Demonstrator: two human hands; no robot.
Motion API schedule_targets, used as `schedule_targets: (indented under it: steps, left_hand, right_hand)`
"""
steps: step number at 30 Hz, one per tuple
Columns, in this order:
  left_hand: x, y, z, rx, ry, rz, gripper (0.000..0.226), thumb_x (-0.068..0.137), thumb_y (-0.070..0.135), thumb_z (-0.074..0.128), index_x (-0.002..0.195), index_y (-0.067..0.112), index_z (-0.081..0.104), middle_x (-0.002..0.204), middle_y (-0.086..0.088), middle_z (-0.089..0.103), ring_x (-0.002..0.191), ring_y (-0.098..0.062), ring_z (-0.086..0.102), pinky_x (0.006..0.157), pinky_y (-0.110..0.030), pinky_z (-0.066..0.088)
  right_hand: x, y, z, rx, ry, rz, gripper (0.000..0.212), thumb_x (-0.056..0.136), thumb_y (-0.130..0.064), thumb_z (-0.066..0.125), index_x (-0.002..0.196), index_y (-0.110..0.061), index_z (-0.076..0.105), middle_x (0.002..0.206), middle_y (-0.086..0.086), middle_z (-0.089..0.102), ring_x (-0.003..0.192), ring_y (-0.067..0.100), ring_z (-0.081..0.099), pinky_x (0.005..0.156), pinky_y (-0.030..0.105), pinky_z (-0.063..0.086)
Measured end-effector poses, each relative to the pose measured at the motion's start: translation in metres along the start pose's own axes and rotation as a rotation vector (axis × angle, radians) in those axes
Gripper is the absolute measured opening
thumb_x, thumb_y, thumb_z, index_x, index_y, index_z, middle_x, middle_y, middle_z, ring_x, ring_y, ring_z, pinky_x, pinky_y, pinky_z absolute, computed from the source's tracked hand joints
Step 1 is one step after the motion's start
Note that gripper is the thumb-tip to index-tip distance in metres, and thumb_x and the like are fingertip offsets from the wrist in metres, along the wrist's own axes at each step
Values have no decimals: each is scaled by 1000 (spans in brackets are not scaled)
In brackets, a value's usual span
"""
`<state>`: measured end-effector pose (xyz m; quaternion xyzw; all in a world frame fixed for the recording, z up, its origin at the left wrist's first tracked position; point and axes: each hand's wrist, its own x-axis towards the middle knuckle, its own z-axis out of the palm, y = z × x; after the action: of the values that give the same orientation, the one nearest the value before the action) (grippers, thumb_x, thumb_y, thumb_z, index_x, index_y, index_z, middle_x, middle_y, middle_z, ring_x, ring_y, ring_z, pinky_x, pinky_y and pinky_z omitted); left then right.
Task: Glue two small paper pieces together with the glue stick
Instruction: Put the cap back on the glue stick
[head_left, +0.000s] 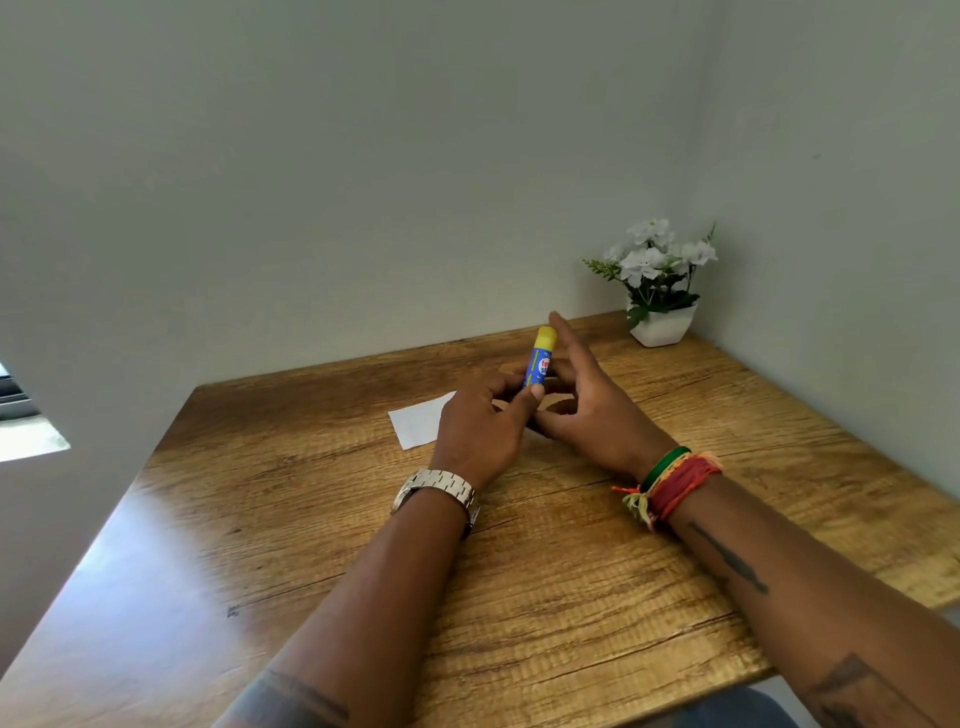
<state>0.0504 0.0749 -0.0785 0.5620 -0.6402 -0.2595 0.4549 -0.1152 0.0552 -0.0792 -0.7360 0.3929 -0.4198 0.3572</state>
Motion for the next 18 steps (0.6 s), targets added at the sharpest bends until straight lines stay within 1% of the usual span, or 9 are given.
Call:
schedule_targets:
  steps: [2, 3, 5, 7, 9, 11, 14, 16, 18]
  left_hand:
    - [0, -1, -1, 5, 38, 6, 27, 92, 43, 68, 117, 36, 74, 95, 14, 74, 79, 1, 63, 66, -17, 42]
    - [0, -1, 0, 18, 44, 11, 28, 91, 42, 70, 117, 35, 74, 96, 15, 74, 79, 3, 62, 66, -15, 42]
    - [0, -1, 4, 63, 44, 35, 29, 88, 39, 74, 117, 34, 74, 96, 16, 74, 82, 5, 62, 69, -12, 42]
    - [-1, 0, 10, 115, 58, 57, 32, 86, 37, 75, 118, 31, 73, 96, 15, 73, 83, 5, 62, 69, -10, 40]
    - [-2, 2, 17, 180, 86, 97, 35, 87, 38, 74, 121, 28, 71, 102, 10, 73, 88, -1, 62, 74, -16, 42]
    - [0, 4, 24, 295, 120, 142, 40, 91, 38, 70, 127, 22, 67, 113, 2, 70, 100, -13, 64, 80, -25, 45]
    - [8, 9, 29, 383, 121, 124, 35, 95, 34, 66, 126, 19, 65, 118, -4, 69, 103, -19, 65, 82, -30, 50]
    - [15, 11, 31, 421, 65, 105, 25, 95, 32, 66, 116, 20, 69, 112, -3, 71, 100, -20, 66, 84, -36, 55]
    - [19, 11, 35, 425, 35, 88, 17, 95, 31, 65, 108, 22, 72, 107, -1, 72, 98, -19, 66, 83, -37, 56]
  right_hand:
    - [0, -1, -1, 239, 10, 32, 91, 92, -7, 66, 159, -40, 14, 132, 1, 68, 122, 13, 63, 97, 32, 54]
    - [0, -1, -1, 318, 29, 61, 81, 94, -7, 63, 159, -34, 22, 130, 2, 69, 121, 16, 64, 98, 37, 54]
    - [0, -2, 2, 319, 62, 85, 53, 99, -12, 60, 148, -26, 43, 123, -3, 73, 116, 21, 67, 91, 38, 56]
    - [2, -1, 2, 280, 104, 86, 31, 100, -14, 61, 129, -24, 59, 114, -3, 77, 109, 29, 70, 83, 37, 60]
    - [5, 0, 0, 239, 177, 82, 26, 97, -14, 66, 122, -21, 65, 109, 1, 77, 104, 29, 72, 84, 39, 62]
    - [8, 4, -4, 68, 268, 88, 28, 93, -20, 71, 121, -21, 68, 108, 0, 74, 101, 22, 71, 87, 45, 60]
    - [10, 10, -11, -182, 396, 120, 31, 91, -26, 73, 121, -22, 69, 105, -4, 72, 96, 13, 68, 83, 34, 55]
    - [11, 14, -20, -294, 440, 151, 30, 91, -25, 73, 121, -22, 69, 108, -3, 73, 97, 13, 66, 80, 26, 47]
    - [12, 19, -28, -371, 450, 203, 31, 92, -24, 72, 122, -21, 68, 112, 1, 73, 99, 15, 66, 82, 26, 44]
